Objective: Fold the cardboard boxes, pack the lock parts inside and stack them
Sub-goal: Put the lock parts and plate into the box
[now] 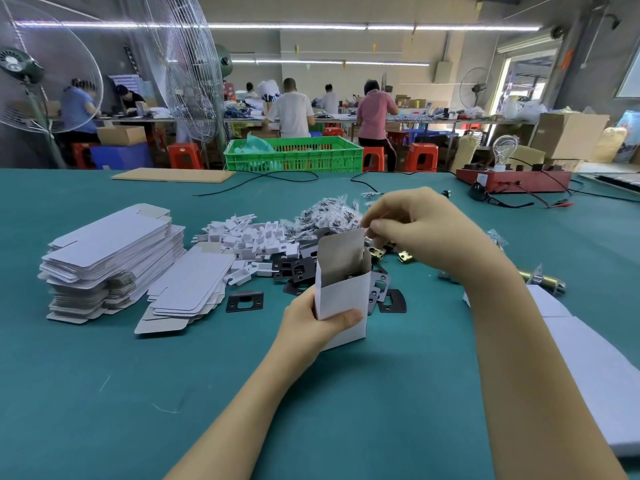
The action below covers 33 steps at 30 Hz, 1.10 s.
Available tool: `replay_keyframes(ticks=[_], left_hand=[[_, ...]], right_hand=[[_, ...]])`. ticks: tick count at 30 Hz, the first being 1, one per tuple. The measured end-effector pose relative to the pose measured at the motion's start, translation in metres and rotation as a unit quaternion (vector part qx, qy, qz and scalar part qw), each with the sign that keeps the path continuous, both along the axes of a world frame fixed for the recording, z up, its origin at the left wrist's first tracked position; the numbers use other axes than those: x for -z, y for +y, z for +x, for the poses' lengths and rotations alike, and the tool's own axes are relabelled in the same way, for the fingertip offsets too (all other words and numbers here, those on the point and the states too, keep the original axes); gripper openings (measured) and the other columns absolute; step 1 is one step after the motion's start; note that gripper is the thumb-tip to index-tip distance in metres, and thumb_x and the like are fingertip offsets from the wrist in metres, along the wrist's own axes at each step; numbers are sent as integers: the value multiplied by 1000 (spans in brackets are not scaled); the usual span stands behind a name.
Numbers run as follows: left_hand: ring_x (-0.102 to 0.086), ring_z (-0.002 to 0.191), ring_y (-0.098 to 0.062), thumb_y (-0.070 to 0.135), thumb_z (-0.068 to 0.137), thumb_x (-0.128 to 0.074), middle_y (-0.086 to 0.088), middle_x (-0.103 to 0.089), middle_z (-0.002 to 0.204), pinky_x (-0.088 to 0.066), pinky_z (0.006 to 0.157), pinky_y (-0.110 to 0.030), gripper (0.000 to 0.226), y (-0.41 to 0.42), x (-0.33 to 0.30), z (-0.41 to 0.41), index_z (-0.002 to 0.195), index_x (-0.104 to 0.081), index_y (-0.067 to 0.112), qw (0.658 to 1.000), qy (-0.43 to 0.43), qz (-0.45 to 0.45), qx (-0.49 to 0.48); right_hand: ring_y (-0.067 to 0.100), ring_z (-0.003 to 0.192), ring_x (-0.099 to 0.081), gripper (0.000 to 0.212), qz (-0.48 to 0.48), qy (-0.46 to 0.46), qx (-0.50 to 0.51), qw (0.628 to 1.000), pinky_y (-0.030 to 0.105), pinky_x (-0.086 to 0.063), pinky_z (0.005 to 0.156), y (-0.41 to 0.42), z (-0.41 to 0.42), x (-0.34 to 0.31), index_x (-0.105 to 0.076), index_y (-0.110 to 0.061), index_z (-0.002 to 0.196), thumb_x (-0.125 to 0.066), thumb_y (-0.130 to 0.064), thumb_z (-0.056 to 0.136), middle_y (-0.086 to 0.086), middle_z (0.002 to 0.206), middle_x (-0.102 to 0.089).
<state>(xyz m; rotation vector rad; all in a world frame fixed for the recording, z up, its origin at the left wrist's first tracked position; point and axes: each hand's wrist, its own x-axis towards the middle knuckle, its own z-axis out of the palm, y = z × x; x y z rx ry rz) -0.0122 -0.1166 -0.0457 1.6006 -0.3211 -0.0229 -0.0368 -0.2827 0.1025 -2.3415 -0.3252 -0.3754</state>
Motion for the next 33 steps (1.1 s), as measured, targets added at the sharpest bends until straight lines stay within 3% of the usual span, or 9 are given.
replay_keyframes(ticks=[5,9,12,14,16,19,24,29,33], left_hand=[[-70,92,-8,27,70,-85,12,-75,97,-54,72,-20,35,2,0,1,101,-70,33,1000,8,-17,-16],[-70,87,-7,21,77,-83,14,-75,93,-56,73,-24,27,4,2,4,99,-69,29,996,24,-28,-84],[-69,80,-1,21,77,-82,20,-73,86,-53,66,-17,23,6,1,7,93,-68,29,991,17,-40,-127],[-69,81,-3,21,77,-82,18,-74,85,-55,70,-21,22,6,1,8,93,-68,28,988,24,-53,-141],[-70,82,-5,21,77,-83,16,-74,85,-56,74,-25,22,6,2,9,93,-68,27,988,30,-56,-142],[-70,82,-5,21,77,-83,15,-74,85,-57,75,-27,22,6,2,11,91,-68,28,988,33,-56,-142],[-70,86,-9,23,77,-82,12,-74,91,-57,78,-30,22,7,2,14,92,-68,28,987,43,-56,-145],[-70,88,-9,25,76,-82,12,-74,91,-57,78,-28,23,6,3,16,94,-68,29,986,46,-66,-143],[-69,87,-7,26,77,-82,12,-74,91,-56,77,-26,23,6,5,16,95,-68,29,987,47,-75,-135]], right_hand=[[11,64,-65,19,124,-7,110,986,28,-53,62,-26,14,15,-68,-15,89,-51,-5,92,3,77,-71],[10,59,-63,16,223,-39,202,953,24,-44,58,-44,30,32,-65,-18,85,-53,-10,91,0,72,-69],[13,60,-63,19,255,-35,232,938,26,-43,57,-44,45,45,-63,-22,78,-53,-9,89,-3,67,-67],[18,64,-62,25,252,-11,231,940,30,-47,60,-36,62,55,-62,-22,72,-50,-5,86,0,67,-67],[24,72,-62,27,215,16,229,949,38,-51,69,-24,85,64,-63,-19,72,-47,-2,85,7,75,-68],[29,90,-60,23,45,38,224,973,42,-53,82,-8,124,74,-64,-6,102,-46,-6,88,12,97,-65],[34,95,-56,28,-166,14,159,973,37,-43,69,7,173,84,-50,-1,118,-41,-3,92,20,107,-60],[38,104,-50,33,-276,34,89,957,41,-42,75,18,203,101,-44,1,120,-38,9,88,23,125,-46],[41,120,-46,40,-361,49,92,927,41,-38,76,18,220,108,-38,1,132,-37,4,92,21,155,-17]])
